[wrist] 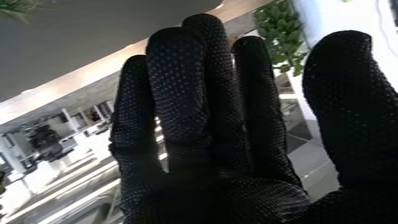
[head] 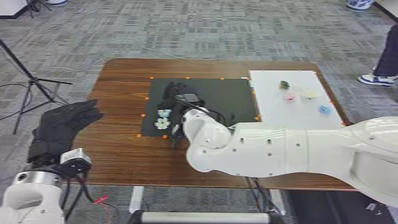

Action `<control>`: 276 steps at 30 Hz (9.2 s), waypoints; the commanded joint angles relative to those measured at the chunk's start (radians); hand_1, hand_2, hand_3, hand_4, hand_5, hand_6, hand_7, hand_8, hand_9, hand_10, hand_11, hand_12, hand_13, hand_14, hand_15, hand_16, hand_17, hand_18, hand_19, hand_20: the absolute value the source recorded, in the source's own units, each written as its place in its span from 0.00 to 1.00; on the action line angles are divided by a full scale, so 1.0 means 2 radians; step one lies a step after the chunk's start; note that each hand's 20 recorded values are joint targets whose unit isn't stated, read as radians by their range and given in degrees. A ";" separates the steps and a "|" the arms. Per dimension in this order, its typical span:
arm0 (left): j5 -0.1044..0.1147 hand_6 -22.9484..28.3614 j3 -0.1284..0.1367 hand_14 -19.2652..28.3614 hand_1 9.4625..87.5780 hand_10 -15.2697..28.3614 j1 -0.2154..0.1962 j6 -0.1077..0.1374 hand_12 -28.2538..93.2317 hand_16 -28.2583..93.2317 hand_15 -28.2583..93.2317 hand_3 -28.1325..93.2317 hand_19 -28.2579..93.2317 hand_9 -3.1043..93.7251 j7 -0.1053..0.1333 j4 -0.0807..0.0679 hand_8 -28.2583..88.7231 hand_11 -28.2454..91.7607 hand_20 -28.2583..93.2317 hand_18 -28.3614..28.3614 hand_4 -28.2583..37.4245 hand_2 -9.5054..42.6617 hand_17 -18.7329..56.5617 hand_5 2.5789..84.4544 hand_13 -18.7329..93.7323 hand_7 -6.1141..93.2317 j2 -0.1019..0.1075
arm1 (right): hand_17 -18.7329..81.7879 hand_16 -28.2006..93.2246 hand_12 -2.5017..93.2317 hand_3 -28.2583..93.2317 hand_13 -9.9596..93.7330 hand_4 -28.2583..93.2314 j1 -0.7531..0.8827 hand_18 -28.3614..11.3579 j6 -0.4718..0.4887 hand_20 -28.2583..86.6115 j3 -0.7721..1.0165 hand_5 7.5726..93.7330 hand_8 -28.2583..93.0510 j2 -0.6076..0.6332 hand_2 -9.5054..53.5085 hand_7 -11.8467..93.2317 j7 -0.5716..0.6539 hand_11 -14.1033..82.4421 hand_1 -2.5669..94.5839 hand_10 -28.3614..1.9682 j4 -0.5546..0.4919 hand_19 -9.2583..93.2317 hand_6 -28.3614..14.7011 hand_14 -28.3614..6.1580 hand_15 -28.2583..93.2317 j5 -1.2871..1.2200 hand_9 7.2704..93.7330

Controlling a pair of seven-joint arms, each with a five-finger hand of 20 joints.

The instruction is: Arrange flowers

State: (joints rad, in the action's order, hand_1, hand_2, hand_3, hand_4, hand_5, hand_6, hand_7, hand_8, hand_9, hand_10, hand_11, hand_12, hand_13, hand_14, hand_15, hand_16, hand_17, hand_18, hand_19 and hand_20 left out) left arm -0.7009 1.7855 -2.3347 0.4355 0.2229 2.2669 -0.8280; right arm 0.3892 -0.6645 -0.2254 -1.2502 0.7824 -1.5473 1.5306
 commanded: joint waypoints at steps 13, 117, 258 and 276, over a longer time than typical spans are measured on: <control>0.019 0.70 0.018 0.90 0.18 0.82 -0.081 0.023 0.34 0.16 0.69 0.96 0.59 0.52 0.028 0.026 0.15 0.55 0.34 0.81 0.09 0.17 0.18 0.66 0.46 0.22 -0.002 | 0.42 0.37 0.18 0.89 0.75 0.01 -0.061 0.13 0.062 0.25 -0.017 0.55 0.10 0.124 0.10 0.31 -0.028 0.38 0.38 0.39 -0.093 0.96 0.63 0.52 0.75 0.034 0.69; 0.034 0.70 0.003 0.90 0.18 0.82 -0.075 0.038 0.34 0.16 0.69 0.96 0.59 0.52 0.047 0.031 0.15 0.55 0.34 0.81 0.09 0.17 0.17 0.66 0.47 0.22 0.014 | 0.42 0.37 0.19 0.88 0.76 0.01 -0.074 0.11 0.164 0.27 -0.069 0.50 0.11 0.404 0.12 0.30 0.052 0.40 0.36 0.40 -0.012 0.95 0.62 0.50 0.77 0.018 0.71; -0.013 0.70 0.001 0.90 0.18 0.82 -0.011 -0.013 0.34 0.16 0.69 0.96 0.59 0.52 -0.027 0.005 0.15 0.55 0.34 0.81 0.08 0.17 0.17 0.66 0.46 0.22 -0.010 | 0.46 0.44 0.41 0.85 0.82 0.00 -0.024 0.21 0.045 0.25 -0.017 0.75 0.16 0.024 0.00 0.43 0.020 0.29 0.57 0.74 0.045 0.97 0.68 0.67 0.72 0.035 0.92; -0.023 0.70 0.000 0.90 0.19 0.82 0.001 -0.021 0.34 0.16 0.69 0.95 0.59 0.52 -0.041 0.002 0.15 0.55 0.34 0.81 0.09 0.16 0.17 0.65 0.46 0.22 -0.018 | 0.44 0.44 0.38 0.84 0.79 0.00 0.003 0.19 0.077 0.25 0.004 0.71 0.15 0.025 0.00 0.42 0.021 0.30 0.54 0.69 0.044 0.97 0.65 0.65 0.73 0.039 0.88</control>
State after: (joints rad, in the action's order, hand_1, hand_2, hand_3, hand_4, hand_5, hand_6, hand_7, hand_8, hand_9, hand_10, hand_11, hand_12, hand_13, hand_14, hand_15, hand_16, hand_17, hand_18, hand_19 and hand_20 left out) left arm -0.7301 1.7874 -2.3473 0.4096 0.1625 2.2750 -0.8488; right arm 0.3805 -0.5387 -0.2320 -1.2010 0.8171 -1.4547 1.5917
